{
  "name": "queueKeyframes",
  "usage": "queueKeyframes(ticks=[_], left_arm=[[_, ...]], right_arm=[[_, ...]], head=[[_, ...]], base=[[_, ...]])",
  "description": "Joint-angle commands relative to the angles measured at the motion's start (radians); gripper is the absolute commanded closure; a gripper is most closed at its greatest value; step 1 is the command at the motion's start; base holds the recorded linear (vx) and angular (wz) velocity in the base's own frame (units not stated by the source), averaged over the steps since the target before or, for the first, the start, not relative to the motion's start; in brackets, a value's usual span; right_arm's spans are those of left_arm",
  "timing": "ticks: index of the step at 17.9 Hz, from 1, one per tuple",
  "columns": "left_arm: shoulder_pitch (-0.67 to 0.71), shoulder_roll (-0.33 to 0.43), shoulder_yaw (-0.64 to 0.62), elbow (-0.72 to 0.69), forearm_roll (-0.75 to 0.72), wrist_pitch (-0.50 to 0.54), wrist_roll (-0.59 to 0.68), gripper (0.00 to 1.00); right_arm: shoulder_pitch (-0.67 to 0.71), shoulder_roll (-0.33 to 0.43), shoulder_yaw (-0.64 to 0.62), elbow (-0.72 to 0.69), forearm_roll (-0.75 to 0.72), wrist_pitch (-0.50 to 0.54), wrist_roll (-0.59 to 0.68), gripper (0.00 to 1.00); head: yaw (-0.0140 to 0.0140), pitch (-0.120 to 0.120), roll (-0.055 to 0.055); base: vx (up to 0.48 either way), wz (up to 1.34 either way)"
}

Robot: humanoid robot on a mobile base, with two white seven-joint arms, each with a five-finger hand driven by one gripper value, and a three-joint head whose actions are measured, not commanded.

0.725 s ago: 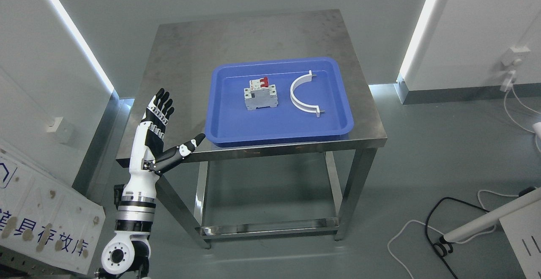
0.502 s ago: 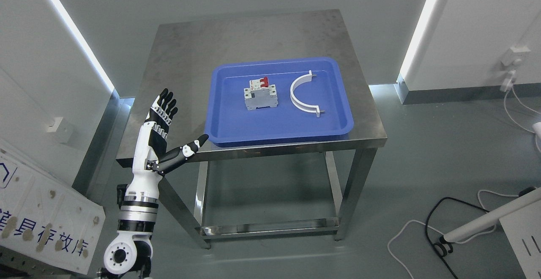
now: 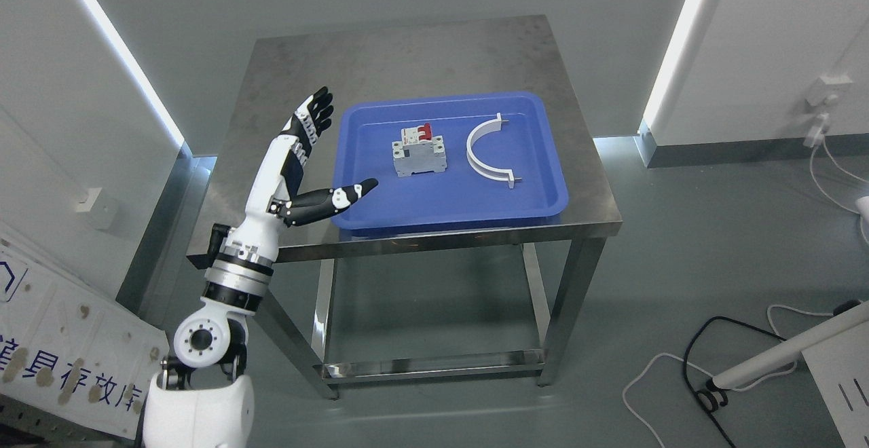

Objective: Place circuit breaker on shelf
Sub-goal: 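Reach the left hand toward the grey circuit breaker in the blue tray, then close the left hand around the circuit breaker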

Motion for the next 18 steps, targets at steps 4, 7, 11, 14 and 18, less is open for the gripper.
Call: queueKeyframes(ticks=[4,7,11,14,18], left_arm=[[-0.336,0.120,-0.138,0.348,-0.421,0.089,-0.181,0.02],[-0.385,0.109,-0.162,0.410,-0.428,0.183,-0.184,0.03],[-0.426,0.097,-0.256,0.413,-0.426,0.273,-0.247,0.05],[-0.453,0.051,-0.280,0.437,-0.431,0.315,-0.247,0.06],[-0.479,0.045,-0.343,0.523,-0.448,0.315,-0.255,0.11]], right_arm=[[0.000,-0.017,0.000,0.000,0.000,0.000,0.000,0.00],[0.000,-0.017,0.000,0.000,0.000,0.000,0.000,0.00],[0.000,-0.017,-0.001,0.000,0.000,0.000,0.000,0.00],[0.000,-0.017,0.000,0.000,0.000,0.000,0.000,0.00],[0.000,-0.017,0.000,0.000,0.000,0.000,0.000,0.00]], head=[[0.0000,0.000,0.000],[0.0000,0.000,0.000],[0.0000,0.000,0.000],[0.0000,0.000,0.000],[0.0000,0.000,0.000]], base=[[0.000,0.00],[0.000,0.00],[0.000,0.00],[0.000,0.00],[0.000,0.00]])
